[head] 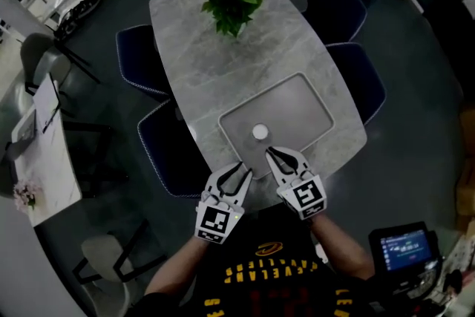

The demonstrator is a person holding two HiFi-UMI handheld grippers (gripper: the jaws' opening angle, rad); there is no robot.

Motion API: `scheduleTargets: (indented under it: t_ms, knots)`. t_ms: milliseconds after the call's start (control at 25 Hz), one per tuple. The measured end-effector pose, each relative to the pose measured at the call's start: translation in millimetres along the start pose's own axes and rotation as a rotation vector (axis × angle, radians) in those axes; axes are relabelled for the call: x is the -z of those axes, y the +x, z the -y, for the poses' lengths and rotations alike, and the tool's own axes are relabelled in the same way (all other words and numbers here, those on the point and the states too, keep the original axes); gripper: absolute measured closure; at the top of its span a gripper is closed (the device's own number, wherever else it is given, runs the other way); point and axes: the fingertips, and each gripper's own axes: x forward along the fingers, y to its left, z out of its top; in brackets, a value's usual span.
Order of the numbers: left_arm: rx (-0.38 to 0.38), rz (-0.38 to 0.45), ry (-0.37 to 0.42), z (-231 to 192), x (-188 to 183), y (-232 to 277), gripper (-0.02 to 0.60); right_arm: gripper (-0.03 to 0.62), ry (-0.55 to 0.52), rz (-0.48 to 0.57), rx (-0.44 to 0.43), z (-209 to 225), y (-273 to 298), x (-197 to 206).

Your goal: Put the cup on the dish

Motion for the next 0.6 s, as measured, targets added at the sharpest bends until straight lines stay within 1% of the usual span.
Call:
scheduleTargets:
  t_ms: [120,200,360,600]
  knots:
    - [0.017,0.044,0.004,2,-16,-13,0.522,0.586,0.028,0.040,0.004,-10,-6,-13]
    - [0.035,0.063,0.000,5,-21,-23,0.545,0.586,0.044,0.069,0.003,-21,-12,-23]
    - [0.063,0.080,-0.036,9,-29,-40,0.548,0.586,0.040,0.118,0.030,-39,-27,-46]
    - [0.073,0.087,-0.024,10,-41,-56,0.548,0.586,0.044,0.211,0.080,-46,-44,-74]
